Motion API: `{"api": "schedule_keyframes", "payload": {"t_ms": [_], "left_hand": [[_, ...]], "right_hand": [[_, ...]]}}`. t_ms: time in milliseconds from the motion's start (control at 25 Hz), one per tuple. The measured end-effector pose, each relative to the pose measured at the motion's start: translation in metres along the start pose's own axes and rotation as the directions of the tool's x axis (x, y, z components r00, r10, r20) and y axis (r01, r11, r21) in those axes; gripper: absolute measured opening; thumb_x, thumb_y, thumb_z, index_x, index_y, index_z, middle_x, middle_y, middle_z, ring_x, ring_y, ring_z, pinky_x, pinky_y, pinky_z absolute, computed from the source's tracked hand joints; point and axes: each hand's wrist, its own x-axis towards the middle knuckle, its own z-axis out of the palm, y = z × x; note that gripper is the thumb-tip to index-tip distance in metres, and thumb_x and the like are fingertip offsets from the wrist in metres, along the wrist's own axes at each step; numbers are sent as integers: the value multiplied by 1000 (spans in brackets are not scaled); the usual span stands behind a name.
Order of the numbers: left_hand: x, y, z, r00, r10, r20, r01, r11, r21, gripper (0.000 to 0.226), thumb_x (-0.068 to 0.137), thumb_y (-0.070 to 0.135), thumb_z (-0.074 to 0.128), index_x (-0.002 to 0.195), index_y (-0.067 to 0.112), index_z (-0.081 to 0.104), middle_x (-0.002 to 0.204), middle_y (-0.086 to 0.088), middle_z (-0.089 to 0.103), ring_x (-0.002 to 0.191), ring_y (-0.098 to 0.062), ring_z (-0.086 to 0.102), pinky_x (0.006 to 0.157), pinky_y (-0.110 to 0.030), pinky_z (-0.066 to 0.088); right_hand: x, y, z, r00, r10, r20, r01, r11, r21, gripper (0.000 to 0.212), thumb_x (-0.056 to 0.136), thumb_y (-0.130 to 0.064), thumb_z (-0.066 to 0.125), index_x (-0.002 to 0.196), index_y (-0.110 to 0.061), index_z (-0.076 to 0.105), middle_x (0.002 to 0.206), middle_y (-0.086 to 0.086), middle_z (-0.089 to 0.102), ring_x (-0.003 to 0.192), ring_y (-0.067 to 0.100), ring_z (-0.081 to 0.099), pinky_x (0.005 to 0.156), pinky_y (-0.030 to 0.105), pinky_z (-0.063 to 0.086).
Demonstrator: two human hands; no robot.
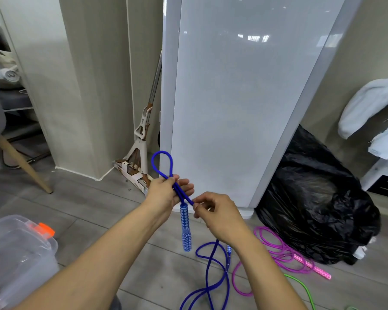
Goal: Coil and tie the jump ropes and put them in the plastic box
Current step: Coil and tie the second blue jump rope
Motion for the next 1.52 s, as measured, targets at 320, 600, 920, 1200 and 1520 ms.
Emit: {"api": "schedule_keyframes", "payload": {"t_ms": [320, 600, 920, 1200, 1520], "left_hand": [[26, 16, -26, 964, 114, -239, -94, 991, 91, 22, 103, 8, 32, 87, 12, 47, 62, -1, 38, 43, -11, 29, 37, -19, 28], [-5, 0, -7, 985, 95, 144, -167, 744, 647, 19, 106, 22, 37, 103, 13, 53, 83, -4, 70, 61, -15, 51, 56, -28, 43], [-24, -11, 9, 949, -22, 314, -227, 644, 731, 13, 104, 25, 44, 102, 20, 57, 94, 0, 70, 76, -13, 57, 71, -32, 48], [-30, -10, 7, 895, -140, 424, -255, 618, 743, 22, 106, 22, 41, 103, 22, 63, 86, 8, 77, 80, -11, 59, 72, -27, 46], [-21, -6, 2, 942, -17, 336, -220, 725, 652, 23, 106, 28, 38, 101, 11, 53, 70, -2, 57, 74, -25, 71, 77, -36, 57]], "right_hand": [[-3, 27, -47, 985, 152, 78, -130, 964, -231, 18, 93, -35, 65, 86, -21, 74, 74, -1, 70, 53, 4, 52, 51, 17, 41], [0, 11, -33, 978, -27, -206, -1, 991, -137, 12, 99, -32, 57, 96, -26, 67, 76, -9, 62, 65, 5, 54, 58, 19, 40], [3, 13, -15, 957, -30, -288, 14, 998, -58, 6, 100, -29, 54, 98, -30, 60, 91, -9, 73, 86, 3, 67, 75, 31, 56], [1, 10, -14, 935, -54, -350, 51, 999, -17, 5, 96, -29, 63, 91, -30, 62, 83, -11, 71, 78, 4, 69, 68, 26, 55], [1, 8, -17, 955, 6, -296, -15, 999, -30, 23, 95, -46, 60, 86, -26, 65, 67, -3, 69, 56, 2, 60, 54, 24, 44]]}}
